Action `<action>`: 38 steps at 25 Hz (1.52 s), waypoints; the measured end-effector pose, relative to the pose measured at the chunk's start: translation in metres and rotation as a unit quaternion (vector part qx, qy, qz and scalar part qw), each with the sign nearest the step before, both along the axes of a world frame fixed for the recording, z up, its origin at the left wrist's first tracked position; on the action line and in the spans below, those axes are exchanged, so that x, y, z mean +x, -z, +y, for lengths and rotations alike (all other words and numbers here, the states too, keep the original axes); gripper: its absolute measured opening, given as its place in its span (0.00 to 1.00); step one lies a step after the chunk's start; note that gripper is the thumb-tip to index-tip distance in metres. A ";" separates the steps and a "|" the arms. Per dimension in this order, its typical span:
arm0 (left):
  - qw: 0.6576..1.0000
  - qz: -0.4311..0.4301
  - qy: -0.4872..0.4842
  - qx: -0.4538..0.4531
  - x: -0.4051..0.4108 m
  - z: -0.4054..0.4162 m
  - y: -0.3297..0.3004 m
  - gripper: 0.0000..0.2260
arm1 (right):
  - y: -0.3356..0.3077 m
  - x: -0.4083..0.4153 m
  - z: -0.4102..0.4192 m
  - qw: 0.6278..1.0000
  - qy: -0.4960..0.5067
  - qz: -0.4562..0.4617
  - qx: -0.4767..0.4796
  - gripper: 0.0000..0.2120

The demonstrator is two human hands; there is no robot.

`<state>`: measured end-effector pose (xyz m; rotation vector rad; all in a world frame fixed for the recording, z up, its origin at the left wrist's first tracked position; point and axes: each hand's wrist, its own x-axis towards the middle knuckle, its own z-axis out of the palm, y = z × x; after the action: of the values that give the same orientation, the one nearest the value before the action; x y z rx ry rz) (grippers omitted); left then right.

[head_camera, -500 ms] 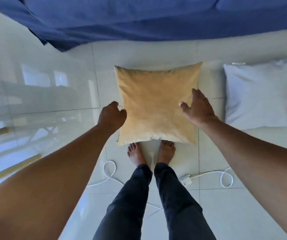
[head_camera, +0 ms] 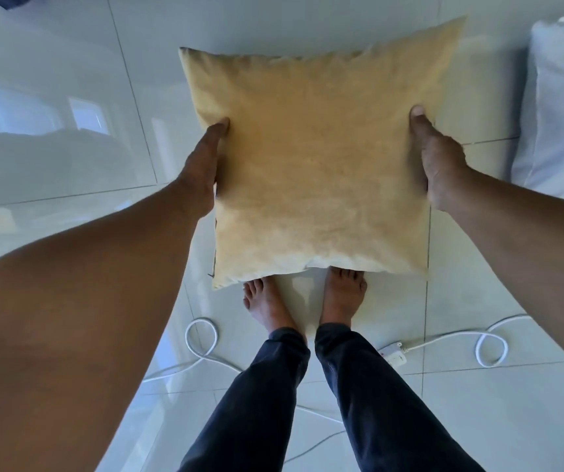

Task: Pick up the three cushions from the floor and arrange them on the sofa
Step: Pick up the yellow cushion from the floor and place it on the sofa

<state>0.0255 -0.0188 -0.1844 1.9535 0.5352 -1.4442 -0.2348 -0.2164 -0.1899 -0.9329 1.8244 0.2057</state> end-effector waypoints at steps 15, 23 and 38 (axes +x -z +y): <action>0.998 -0.034 -0.018 -0.058 -0.021 0.026 -0.260 0.35 | -0.272 0.033 0.022 0.983 0.035 -0.180 -0.013 0.37; 0.983 -0.123 -0.017 -0.133 -0.004 0.013 -0.492 0.36 | -0.476 0.049 0.007 0.965 0.036 -0.244 -0.093 0.36; 0.945 -0.199 -0.054 -0.253 0.112 -0.022 -0.637 0.37 | -0.644 0.178 -0.061 0.911 0.027 -0.392 -0.127 0.47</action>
<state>0.1374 -0.0409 0.4528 1.6962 0.0700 -0.9554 -0.0568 -0.2777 0.4536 -0.9554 1.1300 -0.4071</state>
